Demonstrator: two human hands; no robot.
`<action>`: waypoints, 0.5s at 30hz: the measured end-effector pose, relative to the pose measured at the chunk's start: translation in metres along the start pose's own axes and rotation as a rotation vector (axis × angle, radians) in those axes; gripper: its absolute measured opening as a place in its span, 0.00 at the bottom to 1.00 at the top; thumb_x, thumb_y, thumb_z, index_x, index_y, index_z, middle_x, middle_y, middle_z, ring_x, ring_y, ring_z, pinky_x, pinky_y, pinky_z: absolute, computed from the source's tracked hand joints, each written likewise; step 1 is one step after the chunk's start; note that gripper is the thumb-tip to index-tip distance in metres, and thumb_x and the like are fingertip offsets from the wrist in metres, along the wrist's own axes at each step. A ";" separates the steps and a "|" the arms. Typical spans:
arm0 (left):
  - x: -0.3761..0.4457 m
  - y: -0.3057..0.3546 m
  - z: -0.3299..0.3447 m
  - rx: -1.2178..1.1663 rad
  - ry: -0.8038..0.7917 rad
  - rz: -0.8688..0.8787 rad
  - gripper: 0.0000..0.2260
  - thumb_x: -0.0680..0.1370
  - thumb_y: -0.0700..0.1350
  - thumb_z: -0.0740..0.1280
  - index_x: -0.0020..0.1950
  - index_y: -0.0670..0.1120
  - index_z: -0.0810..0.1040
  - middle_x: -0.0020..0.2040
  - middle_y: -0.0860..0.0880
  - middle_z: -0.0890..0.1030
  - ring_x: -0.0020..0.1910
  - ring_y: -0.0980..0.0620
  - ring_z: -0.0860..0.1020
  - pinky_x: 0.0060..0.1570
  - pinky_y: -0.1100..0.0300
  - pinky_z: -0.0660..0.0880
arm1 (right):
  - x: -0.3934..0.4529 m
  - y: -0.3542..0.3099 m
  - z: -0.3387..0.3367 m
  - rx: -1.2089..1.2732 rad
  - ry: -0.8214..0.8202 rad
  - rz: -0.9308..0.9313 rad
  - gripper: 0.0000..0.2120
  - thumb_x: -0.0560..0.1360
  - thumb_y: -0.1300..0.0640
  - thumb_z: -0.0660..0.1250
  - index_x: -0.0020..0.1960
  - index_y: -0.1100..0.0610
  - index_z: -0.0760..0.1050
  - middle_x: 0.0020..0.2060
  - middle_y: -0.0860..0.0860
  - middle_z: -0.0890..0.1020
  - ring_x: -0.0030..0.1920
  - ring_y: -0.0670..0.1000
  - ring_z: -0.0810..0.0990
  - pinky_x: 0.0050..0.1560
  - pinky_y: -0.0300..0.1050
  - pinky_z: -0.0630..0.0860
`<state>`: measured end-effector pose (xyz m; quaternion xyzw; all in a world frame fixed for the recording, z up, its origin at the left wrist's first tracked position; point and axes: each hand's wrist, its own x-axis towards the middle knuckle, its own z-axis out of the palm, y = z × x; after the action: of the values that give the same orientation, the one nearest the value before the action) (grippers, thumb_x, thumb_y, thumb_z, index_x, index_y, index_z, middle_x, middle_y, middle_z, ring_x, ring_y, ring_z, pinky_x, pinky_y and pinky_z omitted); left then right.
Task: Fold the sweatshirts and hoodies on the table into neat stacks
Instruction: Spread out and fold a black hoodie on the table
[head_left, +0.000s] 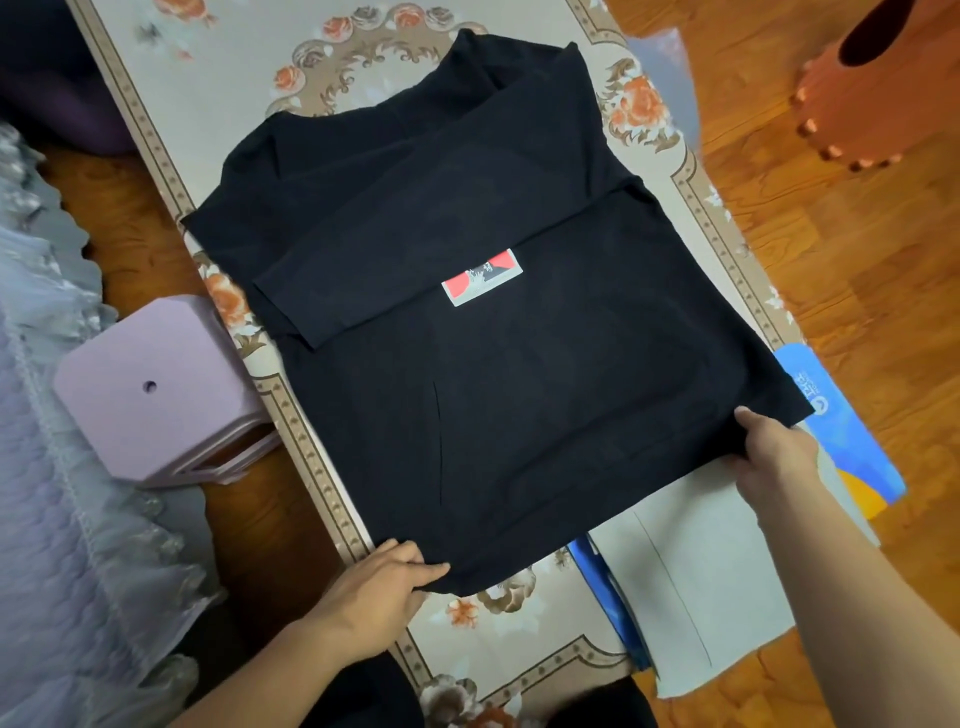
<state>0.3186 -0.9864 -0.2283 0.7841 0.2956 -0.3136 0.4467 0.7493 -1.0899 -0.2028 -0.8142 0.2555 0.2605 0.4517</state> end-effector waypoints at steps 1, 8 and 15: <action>0.000 -0.001 -0.001 -0.012 -0.007 -0.006 0.22 0.85 0.49 0.61 0.79 0.60 0.65 0.53 0.62 0.69 0.56 0.62 0.67 0.62 0.60 0.71 | -0.001 -0.001 0.001 0.025 -0.002 0.024 0.20 0.74 0.58 0.74 0.65 0.55 0.77 0.57 0.51 0.83 0.56 0.54 0.82 0.60 0.56 0.79; -0.008 0.006 -0.017 -0.091 -0.143 -0.033 0.29 0.80 0.68 0.57 0.79 0.58 0.66 0.63 0.64 0.69 0.63 0.64 0.68 0.67 0.61 0.68 | -0.027 -0.016 0.008 -0.228 0.304 -0.053 0.29 0.76 0.58 0.68 0.74 0.58 0.64 0.71 0.58 0.71 0.66 0.61 0.74 0.66 0.54 0.73; 0.013 -0.022 -0.115 -0.714 0.569 -0.362 0.11 0.85 0.45 0.61 0.65 0.52 0.79 0.56 0.53 0.82 0.56 0.53 0.80 0.58 0.56 0.77 | -0.073 -0.033 0.094 -0.864 -0.179 -0.892 0.23 0.77 0.59 0.65 0.71 0.58 0.71 0.67 0.61 0.73 0.68 0.62 0.70 0.70 0.53 0.65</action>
<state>0.3361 -0.8731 -0.2031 0.5725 0.6264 -0.0385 0.5276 0.6994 -0.9801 -0.1774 -0.9264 -0.2764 0.1940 0.1665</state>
